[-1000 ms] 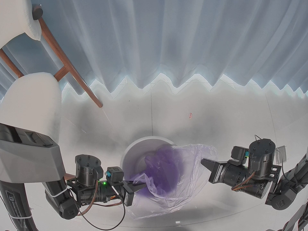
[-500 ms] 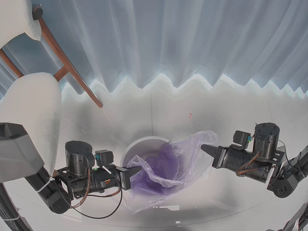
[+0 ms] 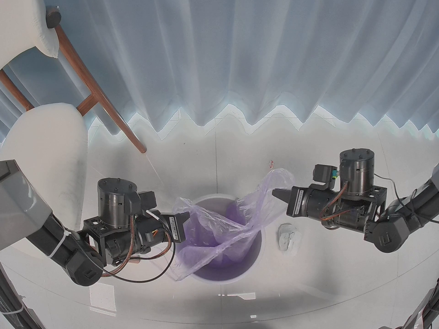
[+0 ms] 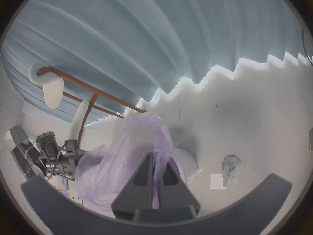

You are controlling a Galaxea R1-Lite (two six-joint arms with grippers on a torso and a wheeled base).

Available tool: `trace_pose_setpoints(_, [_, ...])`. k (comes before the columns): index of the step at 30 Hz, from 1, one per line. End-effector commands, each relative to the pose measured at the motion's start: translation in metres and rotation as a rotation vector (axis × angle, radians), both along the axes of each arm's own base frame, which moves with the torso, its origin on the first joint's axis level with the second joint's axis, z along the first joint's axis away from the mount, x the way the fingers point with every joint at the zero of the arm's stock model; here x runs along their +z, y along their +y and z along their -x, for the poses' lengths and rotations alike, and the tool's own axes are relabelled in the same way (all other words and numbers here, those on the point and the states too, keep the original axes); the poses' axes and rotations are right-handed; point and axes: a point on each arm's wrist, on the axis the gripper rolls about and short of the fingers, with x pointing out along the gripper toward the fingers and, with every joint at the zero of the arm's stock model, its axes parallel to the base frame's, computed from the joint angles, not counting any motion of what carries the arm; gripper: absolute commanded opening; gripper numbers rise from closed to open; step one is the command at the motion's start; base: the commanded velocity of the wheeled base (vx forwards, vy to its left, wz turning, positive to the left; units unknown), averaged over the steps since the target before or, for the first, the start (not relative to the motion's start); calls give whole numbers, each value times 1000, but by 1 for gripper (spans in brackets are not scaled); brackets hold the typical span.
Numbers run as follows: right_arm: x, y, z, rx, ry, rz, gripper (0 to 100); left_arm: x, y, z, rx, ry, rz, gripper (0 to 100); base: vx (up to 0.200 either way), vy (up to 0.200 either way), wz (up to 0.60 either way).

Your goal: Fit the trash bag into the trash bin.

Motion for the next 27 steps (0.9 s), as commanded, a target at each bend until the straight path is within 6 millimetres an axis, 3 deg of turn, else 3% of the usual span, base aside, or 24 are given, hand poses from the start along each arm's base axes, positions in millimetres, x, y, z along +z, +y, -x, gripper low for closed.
trace_pose_setpoints(1, [-33, 14, -15, 36, 64, 58, 0, -9, 6, -4, 67, 41, -41, 0, 0, 0, 0])
trace_pose_setpoints(5, [-46, 18, -19, 47, 83, 77, 0, -13, 8, -2, 85, 74, -56, 0, 0, 0, 0])
trace_pose_setpoints(7, [-62, 26, -23, 63, 77, 74, 0, -17, 9, 1, 89, 98, -57, 0, 0, 0, 0])
trace_pose_setpoints(14, [-72, 29, -27, 85, 77, 65, 0, -26, 4, -4, 74, 118, -66, 0, 0, 0, 0])
trace_pose_setpoints(16, [-70, 26, -29, 96, 75, 56, 0, -27, 4, -8, 79, 120, -66, 0, 0, 0, 0])
trace_pose_setpoints(21, [-50, 6, -60, 52, 29, 31, 0, -21, 2, -44, 125, 112, -49, 0, 0, 0, 0])
trace_pose_setpoints(27, [-28, -20, -87, 5, 2, 34, 0, -5, 0, -63, 130, 113, -36, 0, 0, 0, 0])
